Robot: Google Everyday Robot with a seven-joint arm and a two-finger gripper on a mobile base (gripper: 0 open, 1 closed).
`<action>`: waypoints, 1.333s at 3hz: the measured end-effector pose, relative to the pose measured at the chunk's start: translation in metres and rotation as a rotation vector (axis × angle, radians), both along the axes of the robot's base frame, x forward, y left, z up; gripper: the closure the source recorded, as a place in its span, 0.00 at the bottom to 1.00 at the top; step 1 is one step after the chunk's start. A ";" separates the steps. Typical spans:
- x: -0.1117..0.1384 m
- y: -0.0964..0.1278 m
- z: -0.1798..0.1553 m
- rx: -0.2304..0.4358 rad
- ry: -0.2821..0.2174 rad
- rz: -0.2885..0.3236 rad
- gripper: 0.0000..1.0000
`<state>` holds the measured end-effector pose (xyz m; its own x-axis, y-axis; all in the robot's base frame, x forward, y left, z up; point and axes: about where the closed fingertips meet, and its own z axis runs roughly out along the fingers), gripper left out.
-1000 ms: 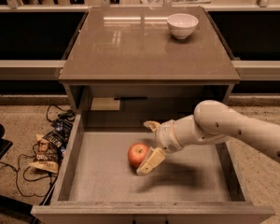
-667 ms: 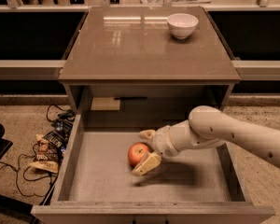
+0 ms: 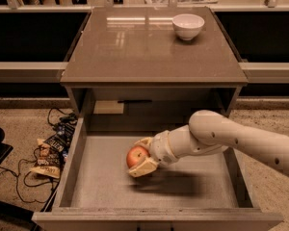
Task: Pick apple from top drawer and place on counter
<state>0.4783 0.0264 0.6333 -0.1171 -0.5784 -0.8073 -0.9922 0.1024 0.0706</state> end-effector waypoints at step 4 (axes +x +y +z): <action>0.189 -0.007 0.248 -0.095 -0.133 -0.266 1.00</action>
Offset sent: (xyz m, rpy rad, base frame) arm 0.1664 0.0001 0.3202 -0.1298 -0.2309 -0.1831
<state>0.6678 0.0192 0.8814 -0.1713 -0.6148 -0.7698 -0.9296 0.3597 -0.0804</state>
